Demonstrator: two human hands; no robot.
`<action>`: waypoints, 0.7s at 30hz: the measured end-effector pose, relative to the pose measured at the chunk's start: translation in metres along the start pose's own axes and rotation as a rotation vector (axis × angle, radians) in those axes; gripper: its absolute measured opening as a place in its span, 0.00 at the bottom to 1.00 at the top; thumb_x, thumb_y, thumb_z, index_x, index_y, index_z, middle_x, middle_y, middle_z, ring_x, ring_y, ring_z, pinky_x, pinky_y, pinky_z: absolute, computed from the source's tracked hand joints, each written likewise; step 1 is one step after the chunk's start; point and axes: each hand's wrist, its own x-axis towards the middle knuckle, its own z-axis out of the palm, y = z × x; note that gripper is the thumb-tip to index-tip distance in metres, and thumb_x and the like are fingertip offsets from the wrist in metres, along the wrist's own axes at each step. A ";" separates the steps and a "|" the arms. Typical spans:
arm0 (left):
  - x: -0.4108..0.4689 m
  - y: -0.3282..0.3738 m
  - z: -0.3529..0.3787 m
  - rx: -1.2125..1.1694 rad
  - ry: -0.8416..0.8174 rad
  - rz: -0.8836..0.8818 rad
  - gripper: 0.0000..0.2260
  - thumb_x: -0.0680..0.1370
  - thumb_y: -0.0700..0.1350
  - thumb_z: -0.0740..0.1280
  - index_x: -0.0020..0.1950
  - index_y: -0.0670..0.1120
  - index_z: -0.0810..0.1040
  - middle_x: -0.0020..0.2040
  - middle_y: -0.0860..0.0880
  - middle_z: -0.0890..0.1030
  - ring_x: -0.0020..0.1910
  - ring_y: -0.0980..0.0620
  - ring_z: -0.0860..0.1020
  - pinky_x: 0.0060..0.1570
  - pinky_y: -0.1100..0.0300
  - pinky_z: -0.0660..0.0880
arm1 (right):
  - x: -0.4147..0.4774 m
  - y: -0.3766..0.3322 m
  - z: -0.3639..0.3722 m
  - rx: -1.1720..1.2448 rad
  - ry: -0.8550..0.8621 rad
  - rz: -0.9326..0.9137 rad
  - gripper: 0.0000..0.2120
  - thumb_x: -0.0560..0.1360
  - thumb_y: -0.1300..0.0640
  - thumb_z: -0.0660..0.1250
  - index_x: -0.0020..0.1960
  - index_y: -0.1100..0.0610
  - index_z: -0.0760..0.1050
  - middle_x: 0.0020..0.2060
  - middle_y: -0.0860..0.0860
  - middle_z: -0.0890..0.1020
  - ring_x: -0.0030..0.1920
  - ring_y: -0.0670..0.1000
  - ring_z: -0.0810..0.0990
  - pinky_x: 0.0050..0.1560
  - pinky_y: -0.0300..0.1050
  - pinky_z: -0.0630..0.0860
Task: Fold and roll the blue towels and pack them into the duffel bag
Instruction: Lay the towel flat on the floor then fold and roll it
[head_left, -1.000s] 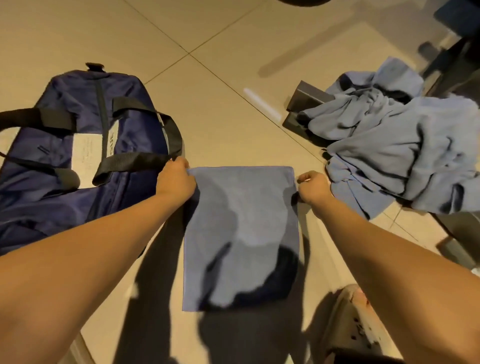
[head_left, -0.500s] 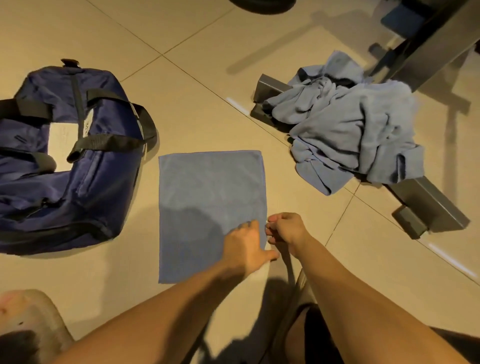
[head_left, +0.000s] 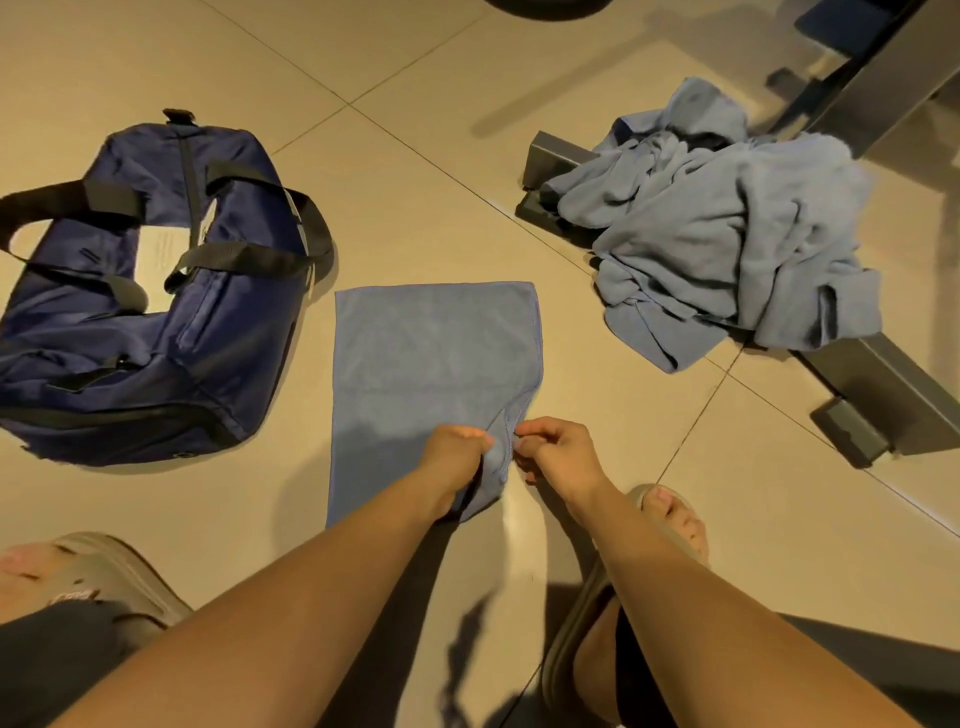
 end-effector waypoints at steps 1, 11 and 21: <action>0.000 0.000 0.002 -0.005 0.003 -0.006 0.08 0.80 0.35 0.66 0.41 0.42 0.80 0.44 0.43 0.81 0.43 0.48 0.77 0.47 0.57 0.76 | 0.000 0.000 0.002 -0.025 -0.003 -0.018 0.07 0.74 0.73 0.66 0.49 0.66 0.79 0.33 0.57 0.74 0.32 0.53 0.70 0.29 0.43 0.68; -0.004 0.001 -0.002 0.048 -0.101 0.005 0.14 0.79 0.33 0.61 0.37 0.43 0.79 0.37 0.43 0.81 0.36 0.48 0.78 0.38 0.61 0.77 | -0.002 -0.008 0.023 -0.151 -0.011 0.213 0.06 0.78 0.64 0.67 0.44 0.64 0.74 0.35 0.61 0.82 0.32 0.57 0.81 0.37 0.56 0.83; -0.015 -0.051 -0.083 1.122 0.110 0.676 0.14 0.76 0.57 0.71 0.43 0.51 0.70 0.42 0.53 0.73 0.41 0.51 0.73 0.36 0.56 0.67 | -0.015 -0.009 -0.033 -0.267 0.107 0.296 0.11 0.76 0.75 0.57 0.44 0.60 0.68 0.35 0.61 0.77 0.29 0.57 0.75 0.31 0.52 0.80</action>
